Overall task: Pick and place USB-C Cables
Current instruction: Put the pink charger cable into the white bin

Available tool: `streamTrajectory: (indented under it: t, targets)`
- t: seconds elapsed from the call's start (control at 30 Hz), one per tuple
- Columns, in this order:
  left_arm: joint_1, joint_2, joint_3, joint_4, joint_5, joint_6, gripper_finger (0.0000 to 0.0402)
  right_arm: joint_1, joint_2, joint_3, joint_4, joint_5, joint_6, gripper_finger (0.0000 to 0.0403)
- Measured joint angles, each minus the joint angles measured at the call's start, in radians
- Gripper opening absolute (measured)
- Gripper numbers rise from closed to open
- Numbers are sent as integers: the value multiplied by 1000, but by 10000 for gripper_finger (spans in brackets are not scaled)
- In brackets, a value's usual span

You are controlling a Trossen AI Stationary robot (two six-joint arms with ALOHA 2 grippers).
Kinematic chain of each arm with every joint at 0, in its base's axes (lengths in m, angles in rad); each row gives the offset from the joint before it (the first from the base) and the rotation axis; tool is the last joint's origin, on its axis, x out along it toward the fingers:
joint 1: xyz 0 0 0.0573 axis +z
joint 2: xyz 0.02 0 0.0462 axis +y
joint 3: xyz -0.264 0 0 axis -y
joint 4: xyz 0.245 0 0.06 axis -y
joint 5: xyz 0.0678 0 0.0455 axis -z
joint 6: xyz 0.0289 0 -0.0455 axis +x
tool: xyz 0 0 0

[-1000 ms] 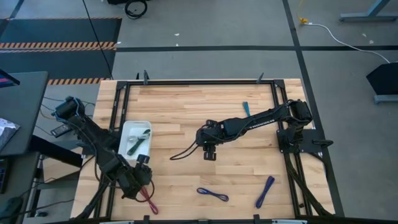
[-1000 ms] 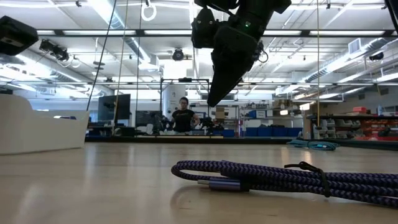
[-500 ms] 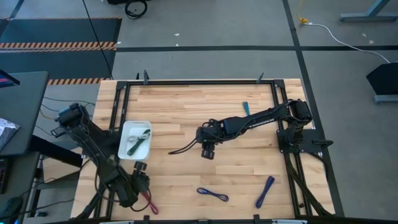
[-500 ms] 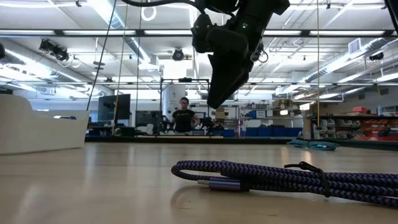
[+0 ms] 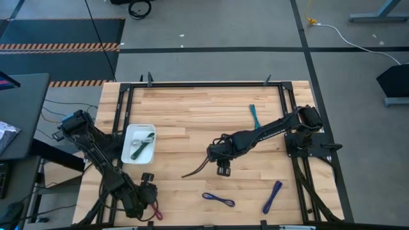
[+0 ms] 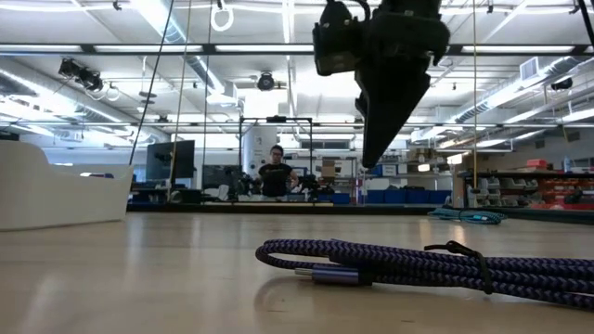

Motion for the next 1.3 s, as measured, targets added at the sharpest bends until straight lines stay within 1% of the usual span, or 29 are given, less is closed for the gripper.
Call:
streamTrajectory:
  t: [0.07,0.17,0.37,0.53,0.67,0.8,0.87,0.97,1.0,1.17,1.3]
  targets:
    - [-9,0,0,33,0,0,180,16,0,0,-1,17,-1,168]
    - [-29,0,0,39,0,-1,180,37,0,0,-1,36,-4,168]
    - [-59,1,0,46,-1,-21,180,49,0,0,-8,40,-11,168]
    - [-70,58,0,74,10,-21,180,49,0,0,-15,40,4,168]
    - [-68,102,1,81,26,-18,180,51,0,0,-20,38,53,169]
    - [-68,104,1,81,26,-18,180,74,0,0,1,36,123,168]
    - [-68,103,1,79,27,-16,180,98,6,0,26,17,133,168]
    - [-68,102,1,77,29,-3,180,143,20,-4,53,-50,115,168]
    - [-68,103,1,78,29,9,180,160,24,-5,58,-48,115,169]
    - [-68,103,1,69,28,84,173,227,27,-5,87,28,203,168]
    - [-68,103,1,55,26,109,156,261,28,-6,98,58,264,168]
